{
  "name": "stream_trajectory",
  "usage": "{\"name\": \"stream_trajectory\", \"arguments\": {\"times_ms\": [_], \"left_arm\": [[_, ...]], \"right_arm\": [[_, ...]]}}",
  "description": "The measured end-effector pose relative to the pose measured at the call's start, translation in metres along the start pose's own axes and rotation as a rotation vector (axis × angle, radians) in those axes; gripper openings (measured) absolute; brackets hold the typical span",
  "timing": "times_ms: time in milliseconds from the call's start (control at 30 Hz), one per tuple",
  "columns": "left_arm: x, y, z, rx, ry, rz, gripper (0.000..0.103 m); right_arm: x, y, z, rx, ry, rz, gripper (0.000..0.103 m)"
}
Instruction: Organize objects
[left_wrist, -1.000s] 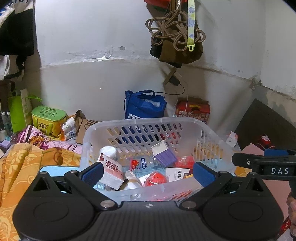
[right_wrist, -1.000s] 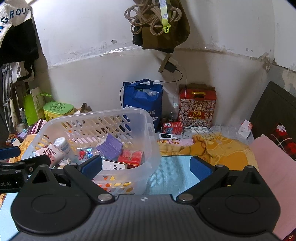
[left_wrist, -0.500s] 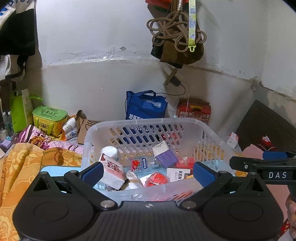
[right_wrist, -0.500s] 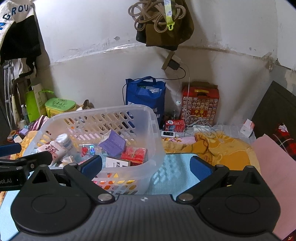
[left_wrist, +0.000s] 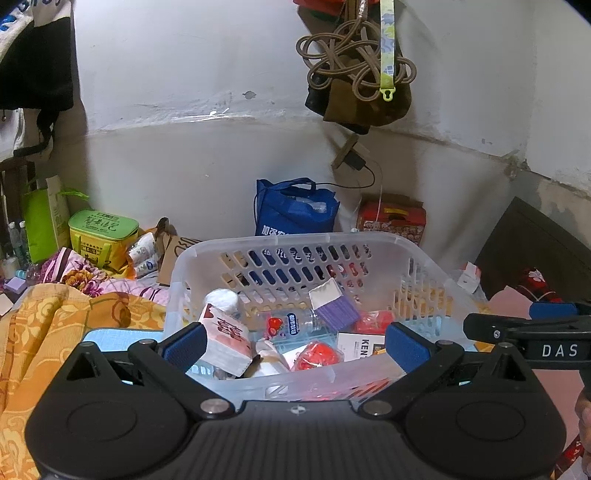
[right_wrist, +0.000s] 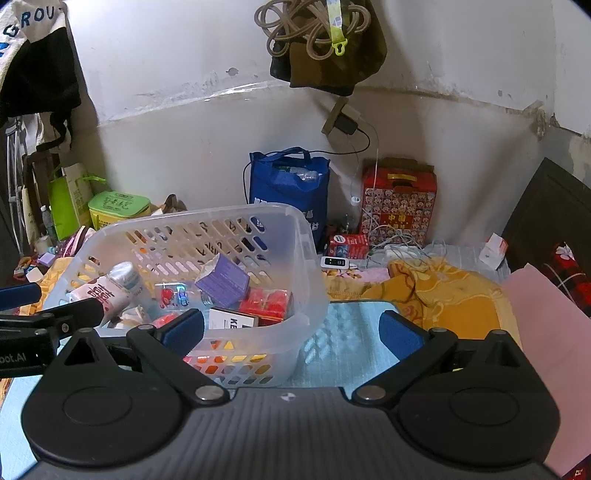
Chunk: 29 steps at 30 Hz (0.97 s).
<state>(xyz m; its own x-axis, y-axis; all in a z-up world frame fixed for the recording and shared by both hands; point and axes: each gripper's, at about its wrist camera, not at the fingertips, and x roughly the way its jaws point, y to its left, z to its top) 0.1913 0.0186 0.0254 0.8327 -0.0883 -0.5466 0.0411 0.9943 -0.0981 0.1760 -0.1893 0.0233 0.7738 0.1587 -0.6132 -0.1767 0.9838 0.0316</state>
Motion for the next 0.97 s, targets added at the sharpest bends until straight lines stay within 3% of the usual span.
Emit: {"name": "stream_trajectory", "arguments": {"times_ms": [967], "left_arm": [[0.0046, -0.0014, -0.0047, 0.000, 0.002, -0.014, 0.103]], "right_arm": [[0.0035, -0.0008, -0.0031, -0.004, 0.008, 0.006, 0.103]]}}
